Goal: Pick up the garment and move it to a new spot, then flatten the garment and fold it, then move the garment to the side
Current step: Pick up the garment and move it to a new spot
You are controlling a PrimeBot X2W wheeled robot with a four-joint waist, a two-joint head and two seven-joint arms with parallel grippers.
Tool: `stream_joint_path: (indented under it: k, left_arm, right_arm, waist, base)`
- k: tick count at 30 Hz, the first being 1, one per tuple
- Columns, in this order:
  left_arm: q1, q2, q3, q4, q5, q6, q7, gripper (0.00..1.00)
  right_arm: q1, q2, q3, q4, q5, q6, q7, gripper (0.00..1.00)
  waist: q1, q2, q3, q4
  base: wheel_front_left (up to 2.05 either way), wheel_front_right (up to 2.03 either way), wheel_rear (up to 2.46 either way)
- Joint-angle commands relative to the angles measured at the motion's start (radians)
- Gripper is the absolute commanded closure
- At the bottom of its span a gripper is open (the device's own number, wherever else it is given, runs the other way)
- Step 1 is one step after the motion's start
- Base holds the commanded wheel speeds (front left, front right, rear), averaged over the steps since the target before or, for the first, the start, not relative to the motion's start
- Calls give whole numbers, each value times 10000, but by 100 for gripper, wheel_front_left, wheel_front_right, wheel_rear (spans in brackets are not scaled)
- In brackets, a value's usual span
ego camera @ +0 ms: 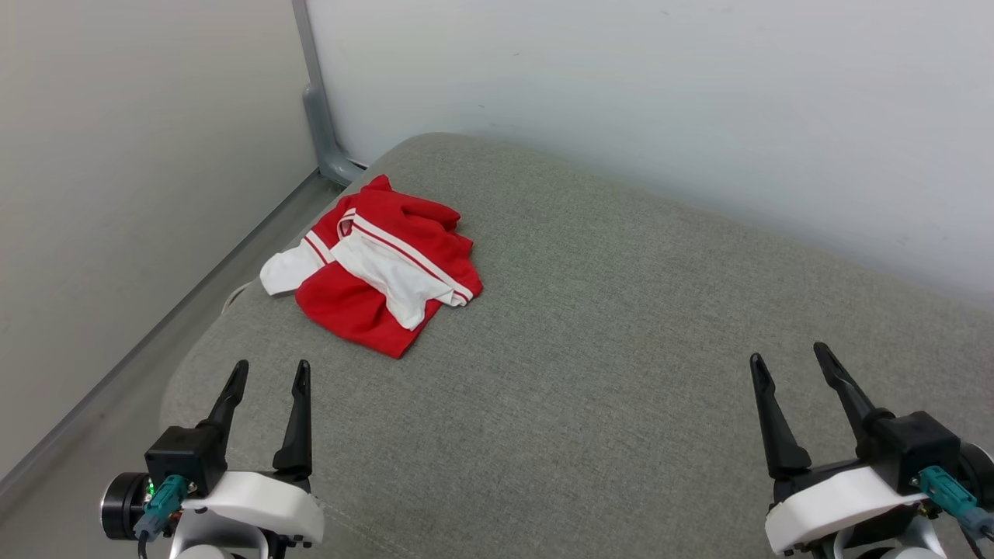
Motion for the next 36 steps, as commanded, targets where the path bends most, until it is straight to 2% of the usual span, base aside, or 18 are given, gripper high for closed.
stream_joint_path:
  k: [1,6,14,18,24,29,36]
  left_arm:
    - [-14,-16,62,-9,-32,3,-26,0]
    - [-379,12,119,177,-77,2,-26,0]
    - [-2210,161,322,520,-650,2,-26,0]
    - [-3453,513,263,924,-1047,2,-26,0]
    - [-5223,1568,-440,2441,-1991,3,42,0]
    - [-6668,2528,-1253,3970,-3010,3,1041,0]
    - [-7941,3593,-2419,5748,-4553,3,3772,0]
  right_arm:
    - [-189,-5,20,41,72,-3,-86,0]
    - [-242,-5,-69,-44,-9,-3,1,0]
    - [-975,-7,-209,-639,-789,-3,498,0]
    - [-1420,-7,-93,-917,-1210,-5,758,0]
    - [-2060,-7,-64,-1178,-1578,-5,945,0]
    - [-2568,-7,-33,-1259,-1672,-5,896,0]
    - [-2936,-5,35,-1152,-1666,-5,727,0]
  waist:
    - [0,-1,7,3]
    - [0,-1,170,-63]
    - [0,-1,1579,-550]
    - [0,-1,2409,-894]
    - [0,-1,3553,-1409]
    - [0,-1,4447,-1836]
    - [0,-1,5163,-2280]
  base:
    - [0,0,0]
    - [0,0,0]
    - [0,0,0]
    - [0,0,0]
    - [0,0,0]
    - [0,0,0]
    - [0,0,0]
